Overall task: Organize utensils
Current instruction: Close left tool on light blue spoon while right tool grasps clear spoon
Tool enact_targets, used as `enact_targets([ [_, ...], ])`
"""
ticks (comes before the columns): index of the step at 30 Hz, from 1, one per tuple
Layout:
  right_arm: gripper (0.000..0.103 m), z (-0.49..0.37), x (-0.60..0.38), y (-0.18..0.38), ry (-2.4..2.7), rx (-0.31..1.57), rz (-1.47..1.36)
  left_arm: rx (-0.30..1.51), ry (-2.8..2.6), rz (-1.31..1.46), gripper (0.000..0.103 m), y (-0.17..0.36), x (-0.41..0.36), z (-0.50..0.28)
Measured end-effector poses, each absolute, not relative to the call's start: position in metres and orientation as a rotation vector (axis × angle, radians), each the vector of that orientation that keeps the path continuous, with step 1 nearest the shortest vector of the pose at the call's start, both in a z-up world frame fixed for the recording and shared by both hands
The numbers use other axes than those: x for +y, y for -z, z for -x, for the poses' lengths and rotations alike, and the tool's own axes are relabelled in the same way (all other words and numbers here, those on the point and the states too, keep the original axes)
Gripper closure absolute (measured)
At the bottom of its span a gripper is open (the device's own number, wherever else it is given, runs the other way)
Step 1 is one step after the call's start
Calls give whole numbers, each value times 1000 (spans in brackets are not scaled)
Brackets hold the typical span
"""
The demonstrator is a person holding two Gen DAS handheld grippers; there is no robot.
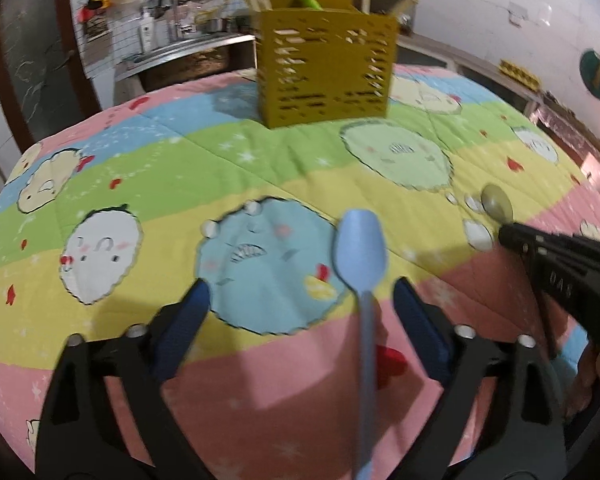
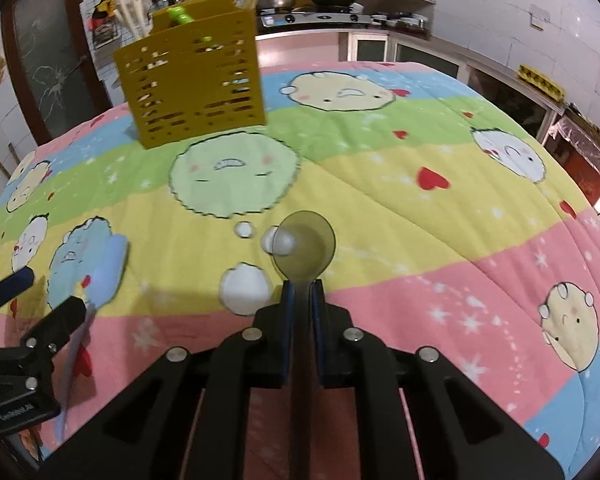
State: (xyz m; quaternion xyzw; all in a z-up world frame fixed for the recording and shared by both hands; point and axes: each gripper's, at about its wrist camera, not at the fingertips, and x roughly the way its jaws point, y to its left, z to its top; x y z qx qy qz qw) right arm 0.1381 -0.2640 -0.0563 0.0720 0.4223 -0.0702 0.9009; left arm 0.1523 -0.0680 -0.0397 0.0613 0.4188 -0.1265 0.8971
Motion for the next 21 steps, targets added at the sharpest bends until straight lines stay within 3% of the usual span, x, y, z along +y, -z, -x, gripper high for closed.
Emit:
enact_targets([
  [6,94,-137,-266,59,137,885,-152,917,306,-177,54,48,-88,-149],
  [11,93,-142,-268,57,113,921,-144,942,312,-169,71,48,-91,-153],
  [21,94,-145,-262,56,85,951,-101,953,333,-185,90,48,-100,-164],
])
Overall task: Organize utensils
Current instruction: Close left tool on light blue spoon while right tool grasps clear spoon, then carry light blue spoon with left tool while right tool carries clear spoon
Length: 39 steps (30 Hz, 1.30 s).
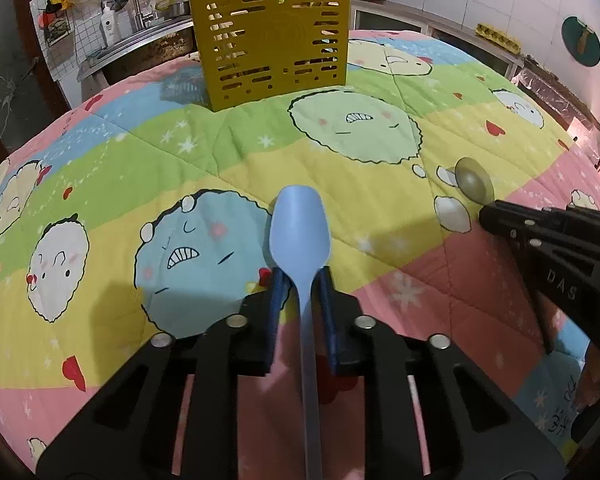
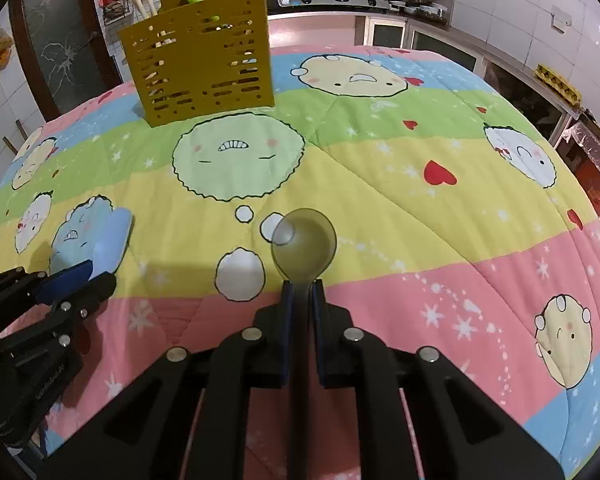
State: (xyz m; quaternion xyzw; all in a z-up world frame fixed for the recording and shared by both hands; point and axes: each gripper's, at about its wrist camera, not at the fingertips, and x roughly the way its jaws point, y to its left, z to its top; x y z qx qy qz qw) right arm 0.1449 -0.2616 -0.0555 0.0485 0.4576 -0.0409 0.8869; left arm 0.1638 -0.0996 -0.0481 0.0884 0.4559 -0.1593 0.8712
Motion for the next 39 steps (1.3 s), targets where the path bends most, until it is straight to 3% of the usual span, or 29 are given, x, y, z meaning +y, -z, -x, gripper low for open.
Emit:
enact_targets([
  [8,94,-149,-262,47,75,914,-129,917,332,-146,93,42,-93,-168],
  [39,94,-202,-273,-29,8,530,-226,509,238,11,94,-44,-70,-225],
])
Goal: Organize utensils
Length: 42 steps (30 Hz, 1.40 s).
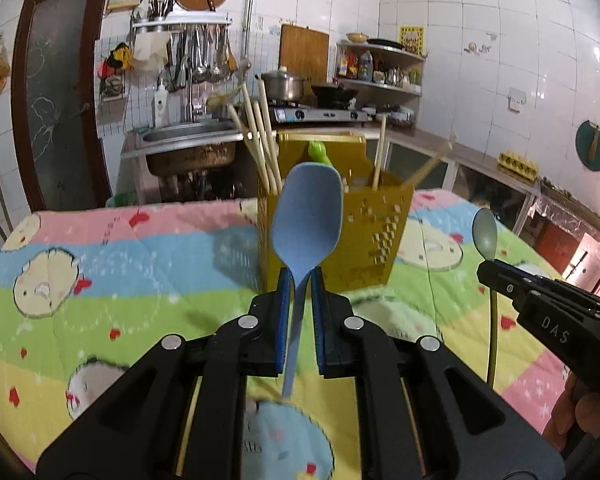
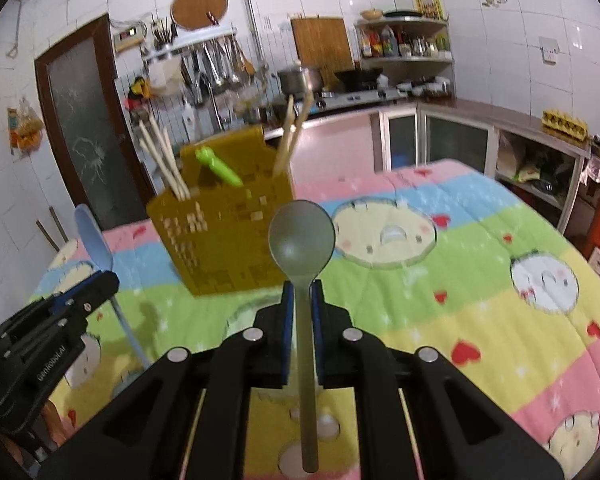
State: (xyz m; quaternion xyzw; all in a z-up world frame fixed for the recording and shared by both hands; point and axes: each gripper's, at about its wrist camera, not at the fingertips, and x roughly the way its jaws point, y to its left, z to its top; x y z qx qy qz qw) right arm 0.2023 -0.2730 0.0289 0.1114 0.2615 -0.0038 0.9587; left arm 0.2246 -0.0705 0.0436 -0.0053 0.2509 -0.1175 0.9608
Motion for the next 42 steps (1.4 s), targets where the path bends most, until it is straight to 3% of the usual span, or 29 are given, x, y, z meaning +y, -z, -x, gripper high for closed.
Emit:
enact_targets([
  [4,94,-223,-275,-48,-8,473,-226,460,235,30,96,-63,-69,-242],
  [6,94,-232,-277,-61,-18,431,-239,421,234,34,103,-75,-69,-251],
  [13,94,-259,-272,-85,-51,351,-244,353,256,70,103,-102,-68,-279],
  [22,98,-273,-287,-62,-42,400,-266,529,257,68,103,-64,-52,-315],
  [36,98,-259,-292,-72,-48,372,-277,692,186,89,103,-23,-21,-321],
  [38,98,-256,-293,-71,-52,375,-282,738,190,104,97,-14,-19,-323],
  [42,98,-252,-293,-75,-52,370,-267,834,149,161,72,9,-13,-335],
])
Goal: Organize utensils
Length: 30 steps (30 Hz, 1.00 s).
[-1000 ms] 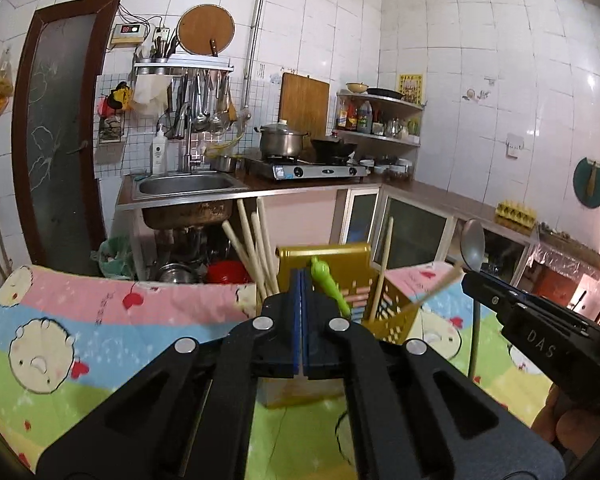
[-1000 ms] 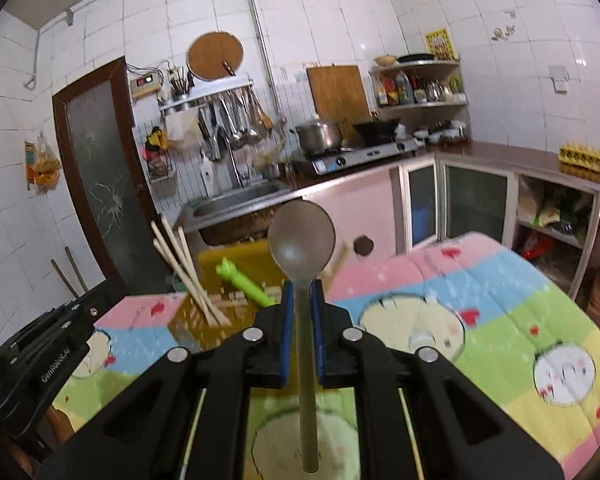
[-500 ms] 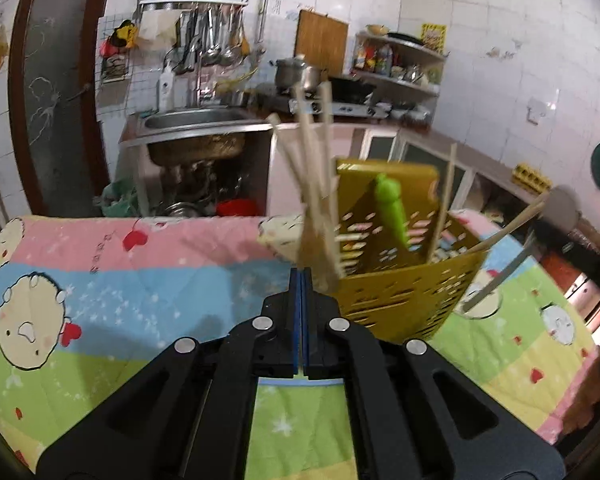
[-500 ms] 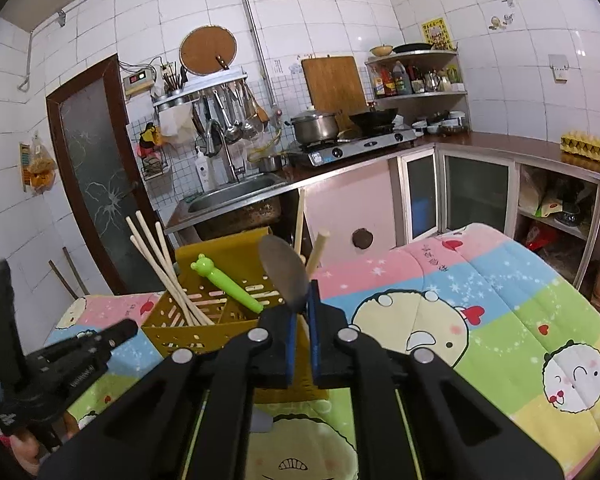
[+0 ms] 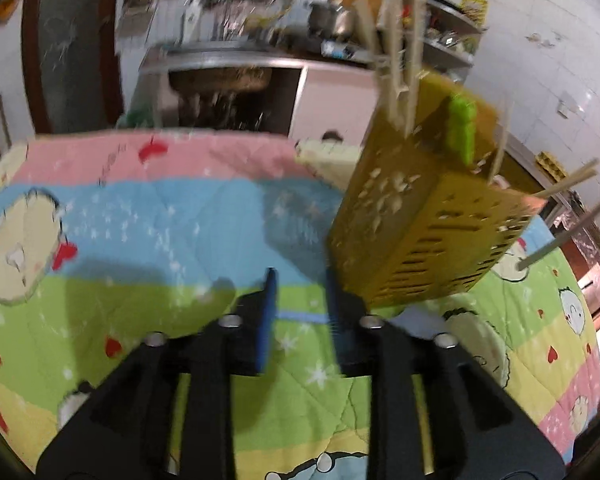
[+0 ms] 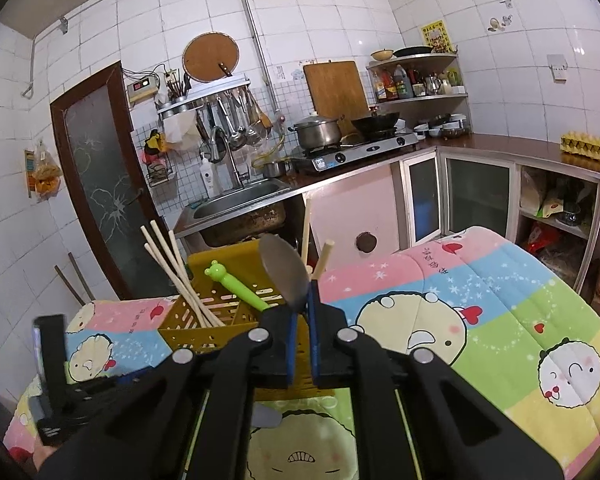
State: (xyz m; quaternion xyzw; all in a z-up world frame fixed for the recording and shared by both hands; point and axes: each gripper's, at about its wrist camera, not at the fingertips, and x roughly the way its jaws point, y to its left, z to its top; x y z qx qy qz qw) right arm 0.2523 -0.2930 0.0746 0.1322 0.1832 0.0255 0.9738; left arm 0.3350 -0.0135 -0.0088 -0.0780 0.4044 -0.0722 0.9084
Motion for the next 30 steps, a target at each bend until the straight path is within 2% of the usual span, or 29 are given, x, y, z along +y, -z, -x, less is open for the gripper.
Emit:
enact_targets([
  [8,98,-240,-308,-80,-37,359,-274,942,45,227,65,43,-10,-355],
  [10,98,-238,-311,-77,-34,370,-273,946,27,220,61,45,-11,-358],
  [11,98,-238,-313,-74,-32,376,-277,947,12,214,56,46,-12,-360],
  [17,98,-238,-321,-70,-33,380,-298,951,1,248,54,37,-12,-347],
  [20,98,-239,-322,-67,-44,391,-299,957,-23,242,45,36,-13,-344],
  [30,98,-240,-325,-63,-41,405,-302,1024,-60,334,45,49,-6,-357],
])
